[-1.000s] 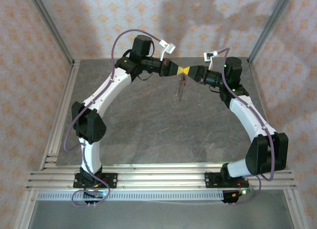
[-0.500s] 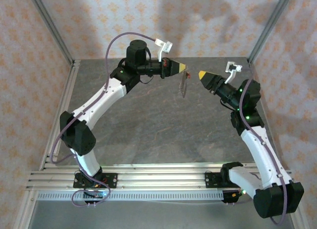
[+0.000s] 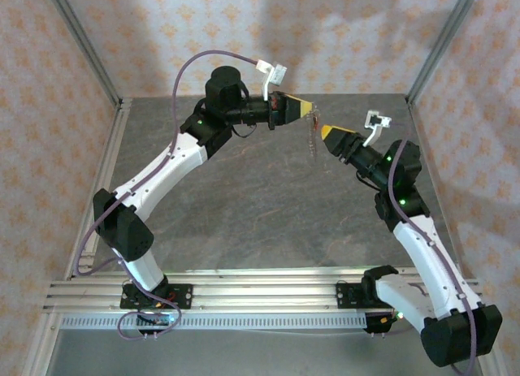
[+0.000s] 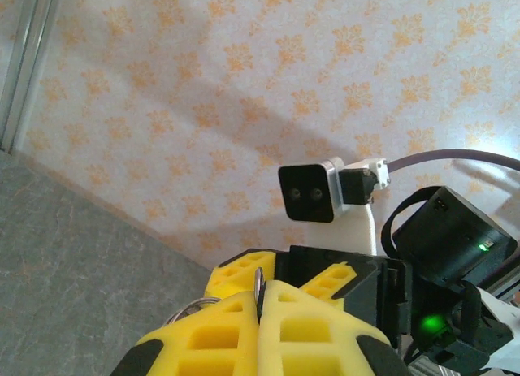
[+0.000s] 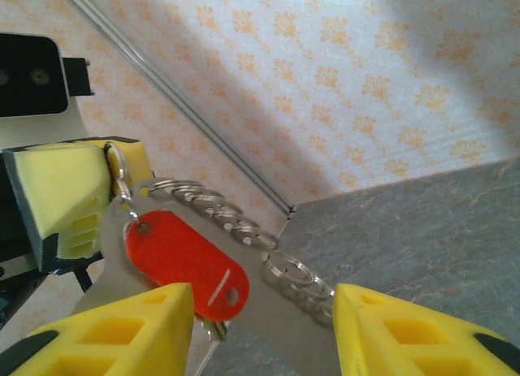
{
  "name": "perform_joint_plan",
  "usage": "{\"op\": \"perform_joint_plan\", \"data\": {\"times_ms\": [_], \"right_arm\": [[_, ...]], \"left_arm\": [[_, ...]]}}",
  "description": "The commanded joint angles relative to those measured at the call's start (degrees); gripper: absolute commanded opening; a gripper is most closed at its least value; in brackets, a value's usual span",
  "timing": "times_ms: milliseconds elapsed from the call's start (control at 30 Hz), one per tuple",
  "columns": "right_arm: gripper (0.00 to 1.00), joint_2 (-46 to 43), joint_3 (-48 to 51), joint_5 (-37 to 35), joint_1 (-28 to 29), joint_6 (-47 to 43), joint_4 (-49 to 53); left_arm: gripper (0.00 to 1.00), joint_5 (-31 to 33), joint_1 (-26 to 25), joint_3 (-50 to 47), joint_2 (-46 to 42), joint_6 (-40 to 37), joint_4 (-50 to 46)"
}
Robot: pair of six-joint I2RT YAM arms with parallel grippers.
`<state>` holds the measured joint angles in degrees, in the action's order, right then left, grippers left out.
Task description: Put the keys on the keyring
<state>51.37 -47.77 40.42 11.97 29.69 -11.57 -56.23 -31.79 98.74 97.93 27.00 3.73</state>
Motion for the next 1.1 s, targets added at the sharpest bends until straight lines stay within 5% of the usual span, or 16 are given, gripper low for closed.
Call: {"op": "perform_joint_plan", "data": {"times_ms": [0, 800, 1067], "right_arm": [[0.47, -1.89, 0.01, -2.13, 0.20, -1.12, -3.35], [0.31, 7.49, -7.77, 8.17, 1.54, 5.39, -12.87], [0.12, 7.34, -7.10, 8.66, 2.31, 4.29, -11.90]], "left_arm": [[0.00, 0.77, -0.31, -0.65, -1.69, 0.07, 3.18], [0.00, 0.42, -0.48, -0.52, -1.77, 0.15, 2.94], [0.00, 0.59, -0.54, -0.39, -1.69, 0.07, 2.86]]}}
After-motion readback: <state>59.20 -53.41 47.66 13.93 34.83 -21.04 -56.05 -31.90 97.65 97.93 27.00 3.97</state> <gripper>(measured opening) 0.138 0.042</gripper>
